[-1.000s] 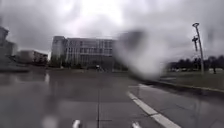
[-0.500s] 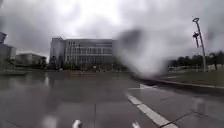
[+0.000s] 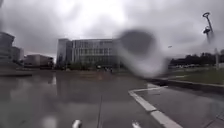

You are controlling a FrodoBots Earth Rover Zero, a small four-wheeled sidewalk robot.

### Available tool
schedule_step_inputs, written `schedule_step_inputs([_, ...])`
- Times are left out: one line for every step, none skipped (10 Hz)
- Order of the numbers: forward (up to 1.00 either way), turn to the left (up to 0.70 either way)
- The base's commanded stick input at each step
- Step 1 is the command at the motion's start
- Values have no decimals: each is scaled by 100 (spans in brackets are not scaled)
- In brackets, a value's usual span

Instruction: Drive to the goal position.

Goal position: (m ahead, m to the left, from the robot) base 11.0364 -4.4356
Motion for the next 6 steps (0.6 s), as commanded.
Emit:
schedule_step_inputs([70, 0])
schedule_step_inputs([70, 0])
schedule_step_inputs([70, 0])
schedule_step_inputs([70, 0])
schedule_step_inputs([70, 0])
schedule_step_inputs([70, -4])
